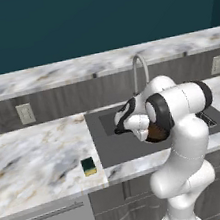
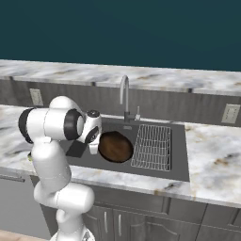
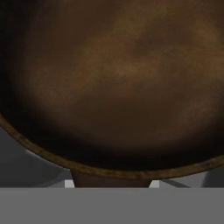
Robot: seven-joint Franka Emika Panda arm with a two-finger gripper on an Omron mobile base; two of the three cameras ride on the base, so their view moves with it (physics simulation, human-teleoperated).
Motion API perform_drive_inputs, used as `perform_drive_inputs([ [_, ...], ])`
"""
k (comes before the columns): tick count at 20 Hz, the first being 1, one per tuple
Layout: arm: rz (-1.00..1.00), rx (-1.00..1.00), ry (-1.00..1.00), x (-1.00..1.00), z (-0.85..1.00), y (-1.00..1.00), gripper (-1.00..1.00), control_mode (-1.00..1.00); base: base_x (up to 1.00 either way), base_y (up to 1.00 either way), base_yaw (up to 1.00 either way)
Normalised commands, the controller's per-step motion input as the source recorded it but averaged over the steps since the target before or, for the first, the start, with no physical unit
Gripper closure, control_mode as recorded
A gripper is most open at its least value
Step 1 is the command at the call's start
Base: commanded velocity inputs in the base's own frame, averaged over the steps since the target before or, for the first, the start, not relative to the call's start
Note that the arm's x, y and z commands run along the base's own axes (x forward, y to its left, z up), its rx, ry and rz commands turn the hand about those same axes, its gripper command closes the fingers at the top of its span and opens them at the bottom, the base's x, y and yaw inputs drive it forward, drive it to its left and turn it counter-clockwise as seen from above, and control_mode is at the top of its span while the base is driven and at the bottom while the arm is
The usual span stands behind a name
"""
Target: Pick the pan and sponge and place them into the sink. Then turn on the water.
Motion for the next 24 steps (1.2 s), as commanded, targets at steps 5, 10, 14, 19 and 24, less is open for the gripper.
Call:
perform_drive_inputs([
  [5, -0.07, 0.0, 0.09, 0.39, -0.4, -0.18, 1.0, -1.0, 0.0, 0.0, 0.0],
  [10, -0.04, -0.01, 0.08, 0.34, -0.46, -0.19, 1.0, -1.0, 0.0, 0.0, 0.0],
  [14, -0.02, 0.0, 0.06, 0.36, -0.52, -0.06, 1.0, -1.0, 0.0, 0.0, 0.0],
  [19, -0.05, 0.0, 0.0, 0.36, -0.47, 0.0, 1.0, -1.0, 0.0, 0.0, 0.0],
  [24, -0.06, -0.01, 0.0, 0.33, -0.43, 0.0, 1.0, -1.0, 0.0, 0.0, 0.0],
])
